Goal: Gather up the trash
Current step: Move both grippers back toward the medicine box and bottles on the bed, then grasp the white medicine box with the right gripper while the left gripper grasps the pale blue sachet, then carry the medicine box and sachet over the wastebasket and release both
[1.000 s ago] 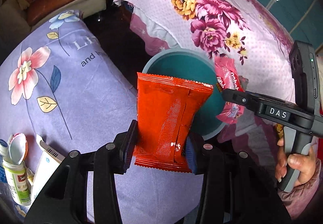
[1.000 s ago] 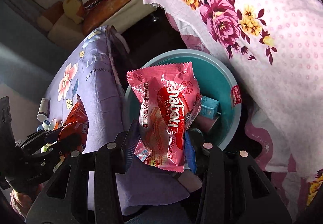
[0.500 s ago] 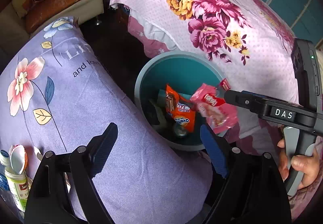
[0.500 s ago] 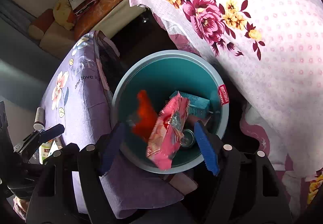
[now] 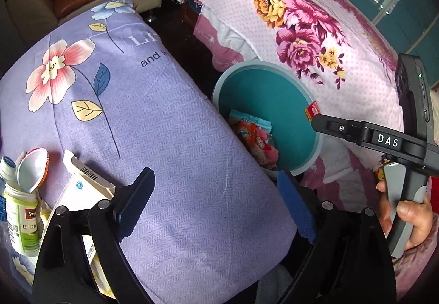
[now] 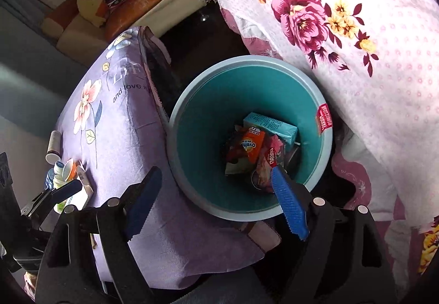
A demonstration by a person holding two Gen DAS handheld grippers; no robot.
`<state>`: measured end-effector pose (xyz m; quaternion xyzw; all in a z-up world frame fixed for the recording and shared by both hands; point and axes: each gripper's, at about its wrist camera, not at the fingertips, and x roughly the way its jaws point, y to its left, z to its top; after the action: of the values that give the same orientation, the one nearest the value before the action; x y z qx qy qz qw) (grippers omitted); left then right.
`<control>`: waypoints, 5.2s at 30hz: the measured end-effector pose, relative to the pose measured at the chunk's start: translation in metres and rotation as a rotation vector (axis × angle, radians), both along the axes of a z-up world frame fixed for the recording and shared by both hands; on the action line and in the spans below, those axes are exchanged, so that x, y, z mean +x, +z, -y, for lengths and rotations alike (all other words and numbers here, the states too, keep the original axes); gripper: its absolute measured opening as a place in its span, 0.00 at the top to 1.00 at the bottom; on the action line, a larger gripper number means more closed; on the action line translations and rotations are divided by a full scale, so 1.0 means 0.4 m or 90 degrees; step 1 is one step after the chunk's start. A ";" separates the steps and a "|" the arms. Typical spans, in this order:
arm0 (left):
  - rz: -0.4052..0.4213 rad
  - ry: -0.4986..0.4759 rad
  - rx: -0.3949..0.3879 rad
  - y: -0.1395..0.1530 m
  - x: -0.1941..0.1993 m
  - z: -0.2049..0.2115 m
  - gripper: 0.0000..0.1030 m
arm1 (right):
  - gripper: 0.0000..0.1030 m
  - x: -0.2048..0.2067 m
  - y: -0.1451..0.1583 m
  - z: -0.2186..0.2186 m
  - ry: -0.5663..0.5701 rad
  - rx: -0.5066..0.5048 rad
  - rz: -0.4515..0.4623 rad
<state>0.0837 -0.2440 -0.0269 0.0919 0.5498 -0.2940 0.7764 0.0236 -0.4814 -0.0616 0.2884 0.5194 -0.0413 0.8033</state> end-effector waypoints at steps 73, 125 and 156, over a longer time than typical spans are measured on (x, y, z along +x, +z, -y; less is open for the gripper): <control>-0.035 0.298 -0.063 -0.048 -0.069 -0.796 0.09 | 0.72 0.246 0.105 -0.950 0.758 -0.270 -0.046; -0.022 0.220 -0.015 -0.077 -0.105 -0.582 0.74 | 0.42 0.059 0.048 -0.648 0.456 -0.157 -0.033; 0.026 -0.007 -0.002 0.055 -0.004 0.019 0.75 | 0.41 -0.016 0.095 0.008 0.043 -0.038 0.102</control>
<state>0.0822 -0.2517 -0.0048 0.0992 0.5328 -0.2972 0.7861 0.0172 -0.4847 -0.0235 0.2490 0.4616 -0.0067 0.8514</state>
